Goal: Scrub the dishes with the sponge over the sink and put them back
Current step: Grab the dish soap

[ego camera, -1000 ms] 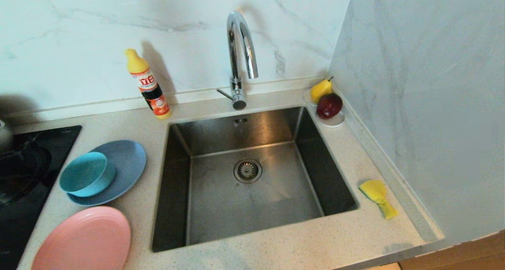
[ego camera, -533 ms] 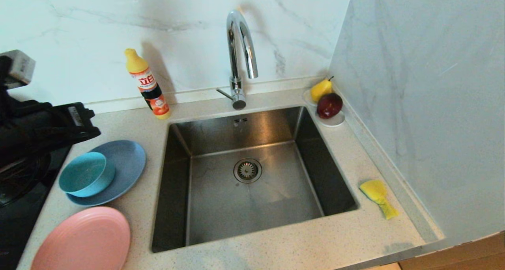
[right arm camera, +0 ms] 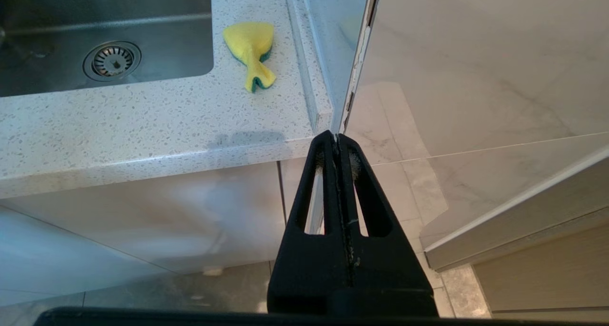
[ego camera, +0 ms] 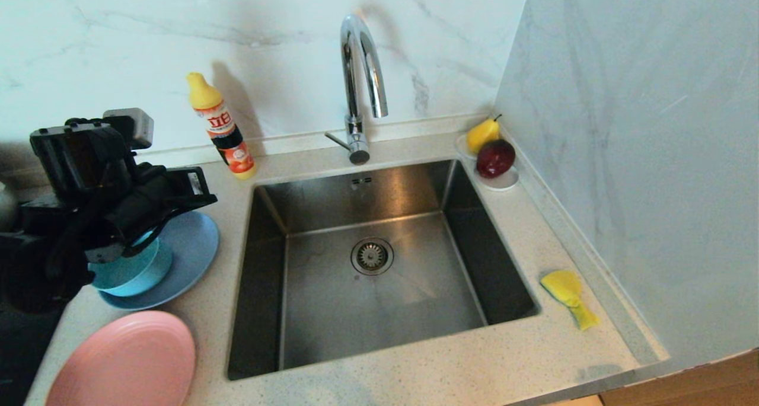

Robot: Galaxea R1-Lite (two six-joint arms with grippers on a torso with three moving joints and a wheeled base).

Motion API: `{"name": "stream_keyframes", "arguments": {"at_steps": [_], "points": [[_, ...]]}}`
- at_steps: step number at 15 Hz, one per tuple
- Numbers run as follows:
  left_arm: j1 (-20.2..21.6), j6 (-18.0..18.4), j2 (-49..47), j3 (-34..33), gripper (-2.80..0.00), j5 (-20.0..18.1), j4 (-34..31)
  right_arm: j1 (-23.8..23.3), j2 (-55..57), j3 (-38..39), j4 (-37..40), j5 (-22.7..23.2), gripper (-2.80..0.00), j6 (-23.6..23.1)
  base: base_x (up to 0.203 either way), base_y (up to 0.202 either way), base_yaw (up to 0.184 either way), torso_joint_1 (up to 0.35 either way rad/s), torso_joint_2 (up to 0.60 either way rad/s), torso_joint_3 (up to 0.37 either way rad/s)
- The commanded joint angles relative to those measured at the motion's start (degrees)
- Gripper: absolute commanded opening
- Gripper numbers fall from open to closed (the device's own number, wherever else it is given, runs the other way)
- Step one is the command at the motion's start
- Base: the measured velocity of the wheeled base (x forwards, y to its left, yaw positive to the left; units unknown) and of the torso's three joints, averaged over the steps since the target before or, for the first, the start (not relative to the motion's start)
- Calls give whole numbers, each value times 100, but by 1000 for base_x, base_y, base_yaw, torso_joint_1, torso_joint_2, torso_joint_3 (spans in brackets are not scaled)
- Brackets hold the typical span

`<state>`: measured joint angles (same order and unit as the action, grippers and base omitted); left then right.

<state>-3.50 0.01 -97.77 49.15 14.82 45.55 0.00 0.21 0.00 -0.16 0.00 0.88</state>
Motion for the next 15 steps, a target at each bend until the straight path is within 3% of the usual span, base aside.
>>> {"name": "stream_keyframes", "arguments": {"at_steps": [1,6,9,15], "points": [[-2,39,-584,-84,0,96,670,0,-3,0,-2,0,-280,0,0,0,0,0,0,0],[16,-50,-955,-70,0,110,1005,0,-3,0,-2,0,-280,0,0,0,0,0,0,0],[25,-54,-1299,18,0,169,1591,0,-3,0,-2,0,-280,0,0,0,0,0,0,0],[111,-63,-1731,610,0,321,1662,0,-3,0,-2,0,-280,0,0,0,0,0,0,0]]}}
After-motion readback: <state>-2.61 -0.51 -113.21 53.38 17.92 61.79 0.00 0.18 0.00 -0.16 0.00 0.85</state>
